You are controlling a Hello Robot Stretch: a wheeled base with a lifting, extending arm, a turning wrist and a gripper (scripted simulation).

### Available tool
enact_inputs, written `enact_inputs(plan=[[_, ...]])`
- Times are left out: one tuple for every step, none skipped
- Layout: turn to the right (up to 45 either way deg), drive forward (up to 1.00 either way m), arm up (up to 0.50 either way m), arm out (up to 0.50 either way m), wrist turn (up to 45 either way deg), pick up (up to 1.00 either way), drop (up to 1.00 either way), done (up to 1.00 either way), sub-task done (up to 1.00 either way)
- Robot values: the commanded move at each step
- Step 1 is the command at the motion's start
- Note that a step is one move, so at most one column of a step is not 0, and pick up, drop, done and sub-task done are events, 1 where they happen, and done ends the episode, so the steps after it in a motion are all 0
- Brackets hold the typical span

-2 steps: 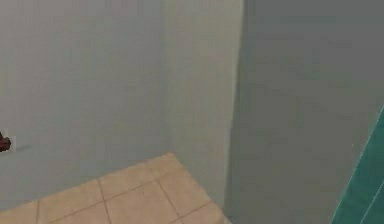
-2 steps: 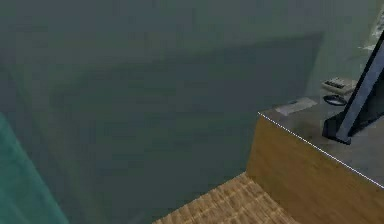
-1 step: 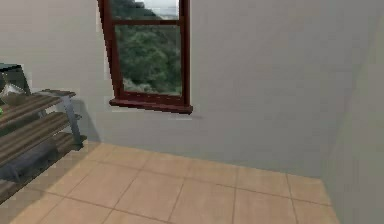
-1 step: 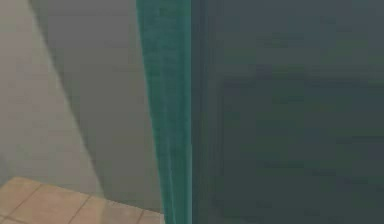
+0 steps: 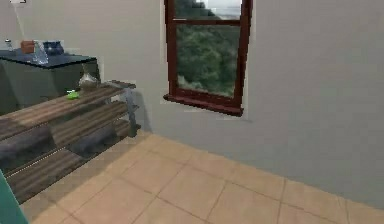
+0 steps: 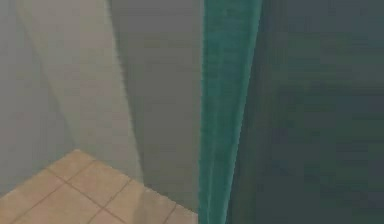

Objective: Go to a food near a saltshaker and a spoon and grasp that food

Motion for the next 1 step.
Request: enact_inputs(plan=[[0.0,0.60,0.00,0.00,0.0,0.00,0.00,0.00,0.00]])
